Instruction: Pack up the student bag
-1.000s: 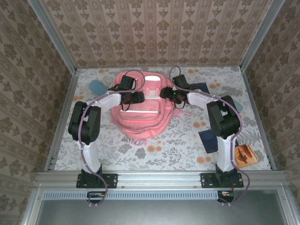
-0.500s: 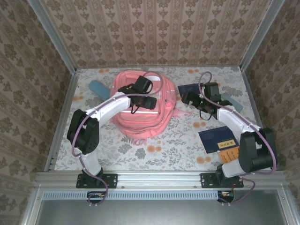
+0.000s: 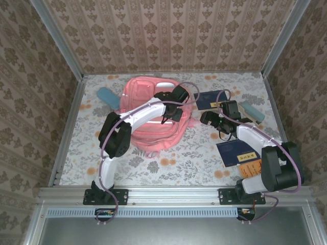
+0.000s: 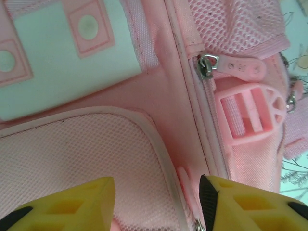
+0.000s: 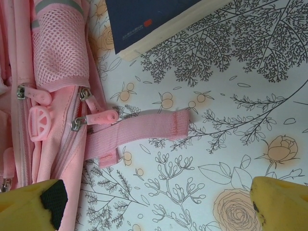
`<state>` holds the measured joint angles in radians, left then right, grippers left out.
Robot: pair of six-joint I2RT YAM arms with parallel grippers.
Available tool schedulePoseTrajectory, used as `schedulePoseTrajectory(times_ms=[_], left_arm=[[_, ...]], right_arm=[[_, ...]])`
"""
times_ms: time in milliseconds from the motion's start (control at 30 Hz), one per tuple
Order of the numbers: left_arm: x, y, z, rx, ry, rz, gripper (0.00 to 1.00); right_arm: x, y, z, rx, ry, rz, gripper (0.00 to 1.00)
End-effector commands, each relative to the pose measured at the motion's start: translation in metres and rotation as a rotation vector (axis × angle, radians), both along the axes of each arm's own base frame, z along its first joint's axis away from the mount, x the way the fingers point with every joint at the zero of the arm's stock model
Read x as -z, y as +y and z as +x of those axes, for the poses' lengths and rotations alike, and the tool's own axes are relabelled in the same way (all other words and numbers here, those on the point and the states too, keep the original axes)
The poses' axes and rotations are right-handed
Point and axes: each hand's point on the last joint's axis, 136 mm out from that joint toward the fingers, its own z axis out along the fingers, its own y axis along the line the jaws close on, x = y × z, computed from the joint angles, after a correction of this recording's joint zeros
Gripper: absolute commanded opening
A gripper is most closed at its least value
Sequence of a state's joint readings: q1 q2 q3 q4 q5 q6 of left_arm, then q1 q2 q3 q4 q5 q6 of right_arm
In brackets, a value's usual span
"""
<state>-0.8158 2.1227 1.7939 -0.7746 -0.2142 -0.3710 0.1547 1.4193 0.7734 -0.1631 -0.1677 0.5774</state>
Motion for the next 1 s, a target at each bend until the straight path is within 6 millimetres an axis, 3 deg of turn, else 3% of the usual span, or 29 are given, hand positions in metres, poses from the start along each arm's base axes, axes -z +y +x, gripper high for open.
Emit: schedulePoseTrajectory(times_ms=[0, 100, 333, 600, 767, 867, 967], left_arm=[[-0.001, 0.003, 0.001, -0.051, 0.014, 0.036, 0.49], [0.007, -0.002, 0.002, -0.054, 0.041, 0.037, 0.46], [0.020, 0.013, 0.005, -0.114, 0.046, 0.132, 0.42], [0.031, 0.011, 0.003, -0.120, 0.075, 0.136, 0.36], [0.010, 0.006, 0.007, -0.106, 0.037, 0.090, 0.17], [-0.015, 0.002, 0.008, -0.079, -0.011, 0.034, 0.03], [-0.044, -0.001, 0.006, -0.029, -0.055, -0.029, 0.00]], right_arm=[[-0.003, 0.000, 0.001, 0.013, -0.022, 0.018, 1.00], [0.001, 0.002, 0.001, 0.002, -0.012, 0.024, 1.00], [0.003, 0.006, 0.002, -0.024, -0.012, 0.034, 0.99], [0.002, 0.007, 0.003, -0.027, -0.014, 0.036, 0.99], [-0.004, 0.006, 0.004, -0.035, -0.030, 0.021, 0.96], [-0.011, 0.006, 0.006, -0.071, -0.063, -0.013, 0.94], [-0.021, 0.010, 0.009, -0.126, -0.105, -0.071, 0.92]])
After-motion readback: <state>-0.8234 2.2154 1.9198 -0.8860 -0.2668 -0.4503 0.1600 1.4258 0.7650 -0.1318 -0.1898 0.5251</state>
